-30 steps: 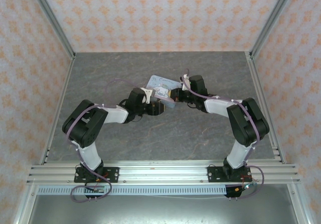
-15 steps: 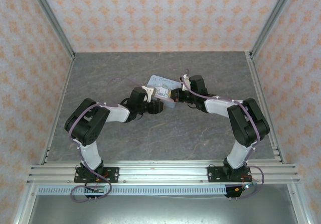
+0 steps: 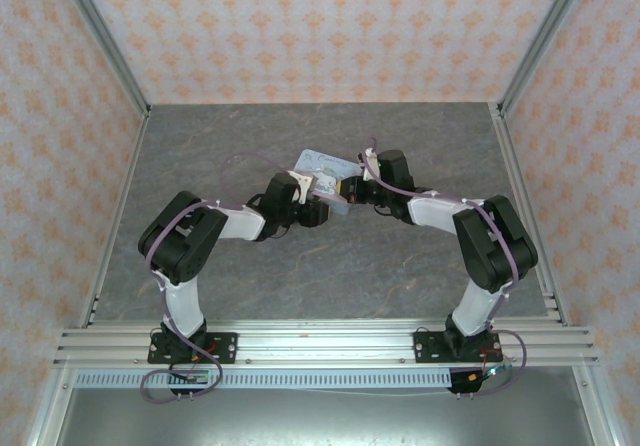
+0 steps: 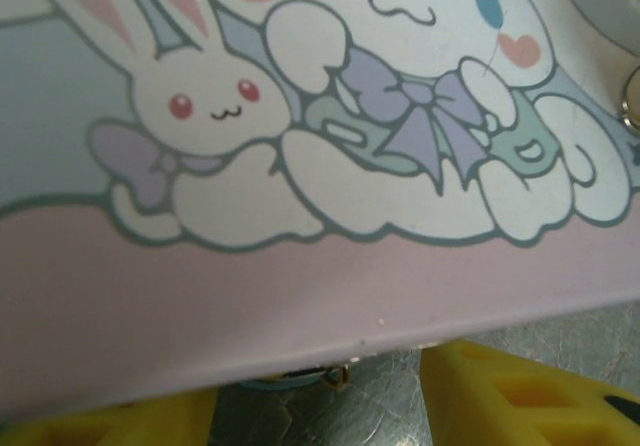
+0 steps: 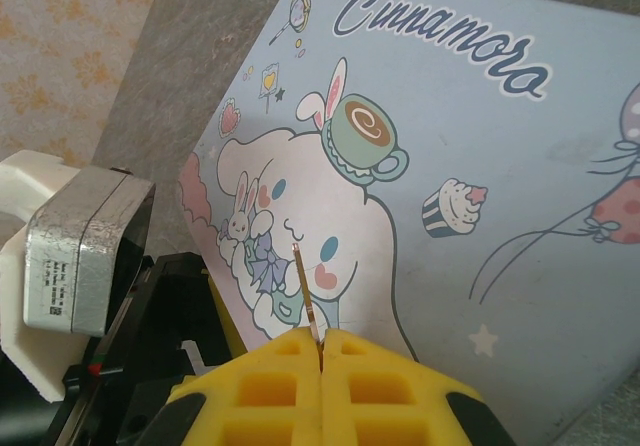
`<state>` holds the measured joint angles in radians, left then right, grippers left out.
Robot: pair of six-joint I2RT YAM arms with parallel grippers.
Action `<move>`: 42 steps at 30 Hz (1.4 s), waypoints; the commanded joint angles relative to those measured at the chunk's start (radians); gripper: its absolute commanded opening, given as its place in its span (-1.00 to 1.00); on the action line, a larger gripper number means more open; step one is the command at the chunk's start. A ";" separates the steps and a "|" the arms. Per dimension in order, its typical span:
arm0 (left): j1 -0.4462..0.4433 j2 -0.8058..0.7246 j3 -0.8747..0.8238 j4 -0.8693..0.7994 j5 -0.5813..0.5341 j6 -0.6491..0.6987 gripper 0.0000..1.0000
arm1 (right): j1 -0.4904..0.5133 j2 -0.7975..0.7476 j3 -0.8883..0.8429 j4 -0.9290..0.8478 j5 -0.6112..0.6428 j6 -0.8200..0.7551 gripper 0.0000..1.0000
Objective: Unlock the padlock with the key
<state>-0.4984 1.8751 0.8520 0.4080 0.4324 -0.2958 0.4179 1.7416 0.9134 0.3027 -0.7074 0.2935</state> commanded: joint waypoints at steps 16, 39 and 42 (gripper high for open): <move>-0.022 0.028 0.026 0.059 -0.033 -0.087 -0.12 | -0.003 -0.010 -0.039 -0.050 0.011 -0.008 -1.00; -0.023 0.008 0.024 0.077 -0.012 -0.173 -0.45 | -0.002 -0.047 -0.036 -0.028 0.004 -0.003 -1.00; -0.024 -0.015 0.017 0.075 -0.005 -0.204 -0.46 | -0.002 -0.088 -0.036 -0.042 0.016 -0.022 -1.00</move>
<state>-0.5171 1.8877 0.8577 0.4427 0.4133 -0.4679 0.4179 1.7111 0.8932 0.2905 -0.7055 0.2932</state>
